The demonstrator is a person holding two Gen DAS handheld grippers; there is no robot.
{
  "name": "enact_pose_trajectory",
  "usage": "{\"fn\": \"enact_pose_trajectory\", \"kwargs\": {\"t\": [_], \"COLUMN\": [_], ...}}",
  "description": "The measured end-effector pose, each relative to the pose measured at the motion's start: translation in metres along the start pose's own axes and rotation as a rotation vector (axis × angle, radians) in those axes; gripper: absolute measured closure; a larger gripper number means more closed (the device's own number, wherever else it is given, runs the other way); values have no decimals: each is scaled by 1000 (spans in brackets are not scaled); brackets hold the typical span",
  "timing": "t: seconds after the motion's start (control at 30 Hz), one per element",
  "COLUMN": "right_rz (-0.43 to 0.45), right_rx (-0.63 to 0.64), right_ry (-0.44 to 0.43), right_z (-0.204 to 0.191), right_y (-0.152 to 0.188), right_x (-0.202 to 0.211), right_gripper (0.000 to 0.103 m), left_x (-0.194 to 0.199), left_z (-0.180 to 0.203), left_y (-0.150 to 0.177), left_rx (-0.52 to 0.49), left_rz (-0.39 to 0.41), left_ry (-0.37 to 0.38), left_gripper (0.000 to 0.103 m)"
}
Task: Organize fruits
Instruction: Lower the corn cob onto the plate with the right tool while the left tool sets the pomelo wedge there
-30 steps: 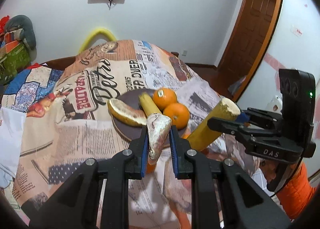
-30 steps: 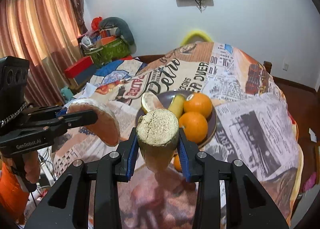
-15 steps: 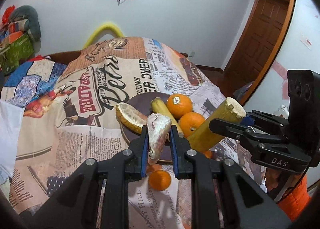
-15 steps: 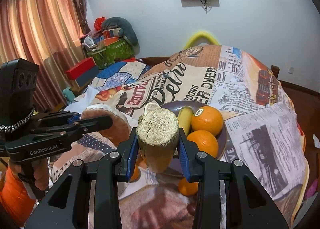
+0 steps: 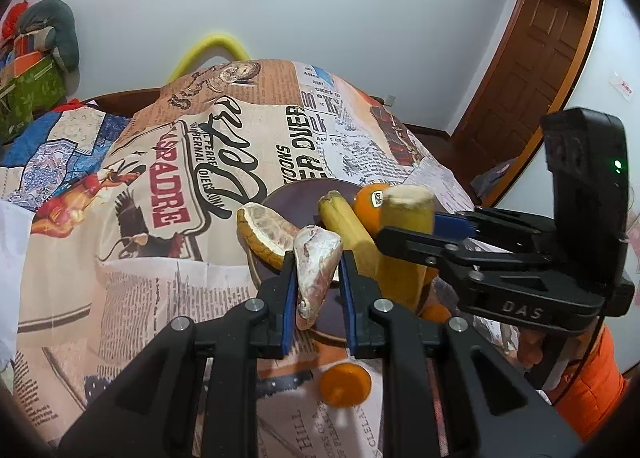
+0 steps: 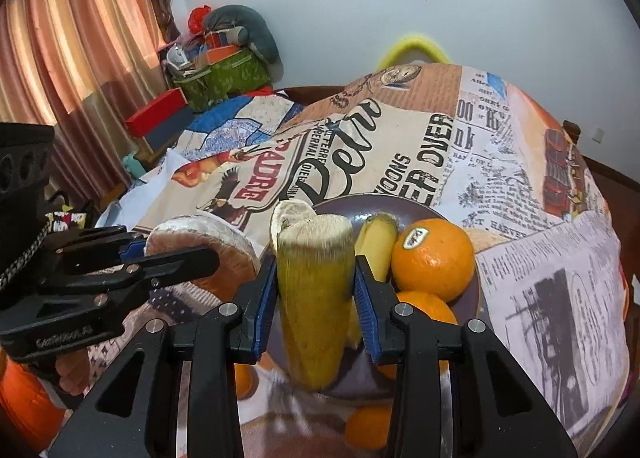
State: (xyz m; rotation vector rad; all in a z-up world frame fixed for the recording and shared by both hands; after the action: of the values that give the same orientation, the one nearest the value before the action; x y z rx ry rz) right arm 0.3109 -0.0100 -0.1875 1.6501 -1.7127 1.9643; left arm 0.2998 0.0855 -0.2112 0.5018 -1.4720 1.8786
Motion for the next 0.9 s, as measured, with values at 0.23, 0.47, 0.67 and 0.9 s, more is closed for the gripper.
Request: {"fn": "enact_pose_trajectory", "kwargs": {"t": [0.23, 0.47, 0.67, 0.9], "right_rz": [-9, -12, 30, 50], "right_rx": [15, 11, -12, -40], "right_ry": [8, 44, 46, 52], "right_z": [3, 14, 25, 37], "right_y": [-15, -27, -34, -23], "right_x": [-18, -30, -14, 2], "right_gripper": [69, 69, 69, 69], "left_x": [-10, -21, -34, -49], "left_z": [-4, -3, -1, -5], "left_y": [-5, -6, -11, -18], "left_rx": [-3, -16, -23, 0], "left_rz": [-5, -24, -43, -61], "left_ry": [11, 22, 24, 11], "left_gripper": [84, 84, 84, 83]}}
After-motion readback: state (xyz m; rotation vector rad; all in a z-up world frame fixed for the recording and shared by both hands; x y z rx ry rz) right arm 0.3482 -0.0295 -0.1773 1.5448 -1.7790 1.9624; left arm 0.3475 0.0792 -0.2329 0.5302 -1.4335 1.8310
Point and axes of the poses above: each gripper's, at about its wrist camera, not at the fingertips, and x roughly against the way its jaws point, z to its right, y to its underside, the point moved 6 cm from there along -x, roughly the way its jaws point, and after that the axes turned 2 degrees about y, right-handed, at the moved point
